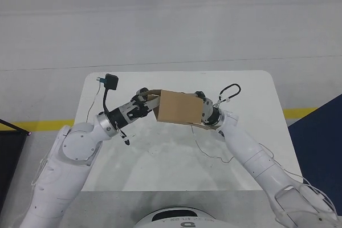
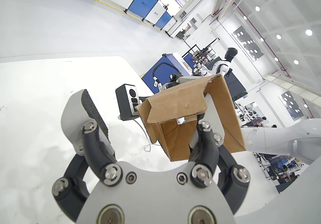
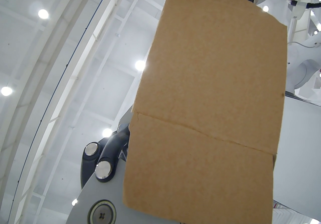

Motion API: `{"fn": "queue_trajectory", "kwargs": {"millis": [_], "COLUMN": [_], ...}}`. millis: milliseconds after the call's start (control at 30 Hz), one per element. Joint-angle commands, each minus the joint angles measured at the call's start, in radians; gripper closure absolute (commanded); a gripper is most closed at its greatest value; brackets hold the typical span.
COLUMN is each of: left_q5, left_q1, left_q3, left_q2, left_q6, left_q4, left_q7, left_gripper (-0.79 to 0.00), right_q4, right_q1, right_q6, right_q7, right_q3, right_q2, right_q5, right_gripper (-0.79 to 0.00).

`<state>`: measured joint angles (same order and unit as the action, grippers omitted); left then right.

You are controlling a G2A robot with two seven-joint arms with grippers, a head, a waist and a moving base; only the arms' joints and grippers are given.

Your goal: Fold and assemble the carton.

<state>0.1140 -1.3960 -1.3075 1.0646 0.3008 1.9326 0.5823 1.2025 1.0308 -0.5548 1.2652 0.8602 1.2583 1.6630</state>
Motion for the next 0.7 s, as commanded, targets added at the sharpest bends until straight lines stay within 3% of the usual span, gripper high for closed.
{"fn": "queue_trajectory", "kwargs": {"millis": [0, 200, 500, 667], "left_q5": [0.002, -0.02, -0.076, -0.067], "left_q1": [0.004, -0.006, -0.058, -0.049], "left_q3": [0.005, -0.029, -0.152, -0.137], "left_q2": [0.001, -0.001, -0.014, -0.013], "left_q6": [0.001, 0.014, 0.036, 0.017], "left_q4": [-0.003, -0.022, -0.063, -0.102], "left_q7": [-0.001, -0.022, -0.021, -0.004], "left_gripper": [-0.785, -0.785, -0.785, -0.785], "right_q4": [-0.002, -0.006, 0.038, 0.053], "right_q1": [-0.001, -0.001, 0.027, 0.05], "right_q6": [0.001, 0.003, 0.003, -0.009], "right_q7": [0.001, 0.003, -0.034, -0.044], "right_q3": [0.001, 0.005, 0.03, 0.063], "right_q2": [0.0, 0.0, -0.001, -0.002], "right_q5": [0.002, 0.005, 0.022, 0.046], "right_gripper": [0.0, 0.0, 0.0, 0.0]}}
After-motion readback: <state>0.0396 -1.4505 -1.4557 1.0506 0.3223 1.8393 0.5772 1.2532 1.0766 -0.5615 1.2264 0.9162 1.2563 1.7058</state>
